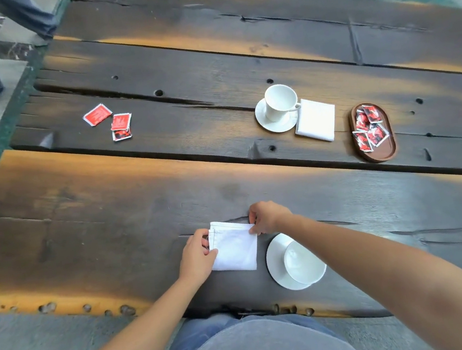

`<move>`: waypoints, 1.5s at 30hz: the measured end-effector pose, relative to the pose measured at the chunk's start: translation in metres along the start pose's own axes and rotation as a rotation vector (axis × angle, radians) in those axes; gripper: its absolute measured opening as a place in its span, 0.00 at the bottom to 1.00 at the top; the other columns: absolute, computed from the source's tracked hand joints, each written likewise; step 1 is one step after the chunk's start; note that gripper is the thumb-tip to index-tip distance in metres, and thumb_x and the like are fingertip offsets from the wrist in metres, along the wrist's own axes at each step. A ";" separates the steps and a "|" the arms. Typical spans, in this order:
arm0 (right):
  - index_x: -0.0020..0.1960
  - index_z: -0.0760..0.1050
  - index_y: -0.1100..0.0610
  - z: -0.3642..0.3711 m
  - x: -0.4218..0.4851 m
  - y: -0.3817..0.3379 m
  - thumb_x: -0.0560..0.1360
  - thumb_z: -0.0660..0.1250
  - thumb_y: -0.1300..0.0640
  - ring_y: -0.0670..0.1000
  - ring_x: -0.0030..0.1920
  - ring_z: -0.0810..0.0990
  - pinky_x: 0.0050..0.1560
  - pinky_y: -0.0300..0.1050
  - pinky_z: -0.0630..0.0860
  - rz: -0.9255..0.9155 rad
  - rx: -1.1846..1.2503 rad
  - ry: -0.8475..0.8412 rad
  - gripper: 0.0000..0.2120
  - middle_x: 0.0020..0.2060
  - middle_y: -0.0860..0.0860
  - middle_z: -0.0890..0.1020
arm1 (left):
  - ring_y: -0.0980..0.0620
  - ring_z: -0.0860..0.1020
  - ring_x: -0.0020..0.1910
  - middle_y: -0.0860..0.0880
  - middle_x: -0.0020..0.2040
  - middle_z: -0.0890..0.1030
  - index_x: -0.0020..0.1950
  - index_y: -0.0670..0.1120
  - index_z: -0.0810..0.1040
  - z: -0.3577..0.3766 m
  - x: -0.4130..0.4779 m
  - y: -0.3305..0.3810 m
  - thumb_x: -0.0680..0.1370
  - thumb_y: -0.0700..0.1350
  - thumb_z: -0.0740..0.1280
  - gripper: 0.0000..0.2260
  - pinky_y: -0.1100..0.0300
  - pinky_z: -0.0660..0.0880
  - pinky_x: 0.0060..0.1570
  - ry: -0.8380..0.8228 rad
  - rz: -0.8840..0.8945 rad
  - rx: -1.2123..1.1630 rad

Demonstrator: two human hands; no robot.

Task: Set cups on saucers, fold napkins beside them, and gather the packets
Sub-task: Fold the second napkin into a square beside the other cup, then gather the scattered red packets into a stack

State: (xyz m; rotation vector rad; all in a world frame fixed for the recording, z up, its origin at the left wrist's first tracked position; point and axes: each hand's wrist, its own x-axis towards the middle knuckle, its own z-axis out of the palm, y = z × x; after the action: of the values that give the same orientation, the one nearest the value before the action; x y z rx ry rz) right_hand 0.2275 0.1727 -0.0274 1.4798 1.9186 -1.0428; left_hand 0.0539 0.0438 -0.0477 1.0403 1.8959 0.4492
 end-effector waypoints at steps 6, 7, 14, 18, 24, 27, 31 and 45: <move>0.37 0.69 0.49 0.002 -0.007 0.003 0.70 0.71 0.51 0.51 0.42 0.77 0.41 0.41 0.70 0.019 -0.038 -0.019 0.11 0.36 0.46 0.79 | 0.47 0.73 0.37 0.45 0.47 0.75 0.59 0.43 0.73 0.007 -0.007 -0.002 0.72 0.35 0.67 0.17 0.53 0.74 0.47 -0.004 0.020 0.013; 0.36 0.68 0.49 0.002 -0.007 0.003 0.70 0.71 0.51 0.51 0.42 0.77 0.41 0.41 0.70 0.021 -0.042 -0.024 0.12 0.37 0.46 0.79 | 0.47 0.73 0.37 0.44 0.47 0.75 0.59 0.43 0.73 0.008 -0.008 -0.003 0.72 0.35 0.67 0.17 0.53 0.75 0.47 -0.002 0.020 0.014; 0.44 0.72 0.51 0.002 -0.011 0.004 0.72 0.70 0.50 0.53 0.47 0.82 0.45 0.43 0.74 0.005 -0.103 -0.035 0.08 0.46 0.50 0.85 | 0.48 0.74 0.38 0.44 0.48 0.76 0.59 0.44 0.73 0.015 -0.011 -0.006 0.72 0.36 0.68 0.16 0.54 0.75 0.45 0.003 0.022 0.019; 0.46 0.72 0.50 0.003 -0.011 0.004 0.72 0.70 0.49 0.52 0.48 0.81 0.44 0.42 0.72 -0.002 -0.130 -0.021 0.08 0.47 0.50 0.84 | 0.49 0.74 0.37 0.45 0.46 0.75 0.59 0.44 0.73 0.015 -0.010 -0.008 0.72 0.35 0.67 0.16 0.54 0.74 0.45 0.007 0.023 0.013; 0.46 0.73 0.50 0.004 -0.010 0.005 0.72 0.70 0.49 0.53 0.45 0.79 0.42 0.42 0.70 -0.017 -0.155 -0.016 0.08 0.45 0.50 0.83 | 0.51 0.73 0.35 0.46 0.45 0.76 0.59 0.44 0.74 0.017 -0.010 -0.010 0.72 0.36 0.68 0.16 0.58 0.73 0.44 0.020 0.008 -0.001; 0.46 0.73 0.50 0.004 -0.010 0.007 0.72 0.70 0.49 0.53 0.46 0.79 0.42 0.42 0.70 -0.027 -0.174 -0.013 0.08 0.46 0.50 0.82 | 0.51 0.73 0.35 0.47 0.45 0.76 0.59 0.44 0.74 0.019 -0.010 -0.009 0.71 0.36 0.68 0.16 0.58 0.73 0.44 0.027 0.001 -0.008; 0.46 0.72 0.50 0.005 -0.010 0.009 0.72 0.70 0.48 0.53 0.48 0.78 0.43 0.43 0.70 -0.051 -0.192 0.003 0.09 0.48 0.50 0.80 | 0.51 0.73 0.35 0.47 0.44 0.76 0.57 0.44 0.76 0.020 -0.014 -0.009 0.71 0.36 0.68 0.15 0.55 0.75 0.46 0.042 -0.008 -0.023; 0.48 0.73 0.49 -0.002 -0.008 0.000 0.73 0.62 0.42 0.53 0.48 0.78 0.39 0.43 0.68 -0.201 -0.211 0.196 0.12 0.47 0.48 0.79 | 0.54 0.75 0.59 0.55 0.59 0.77 0.67 0.53 0.70 -0.018 -0.043 -0.023 0.77 0.52 0.64 0.19 0.54 0.63 0.65 0.217 0.075 0.344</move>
State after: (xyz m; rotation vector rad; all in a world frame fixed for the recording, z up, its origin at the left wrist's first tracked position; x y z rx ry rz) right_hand 0.2298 0.1702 -0.0203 1.3333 2.2767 -0.7707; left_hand 0.0376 -0.0024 -0.0301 1.3348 2.1840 0.2928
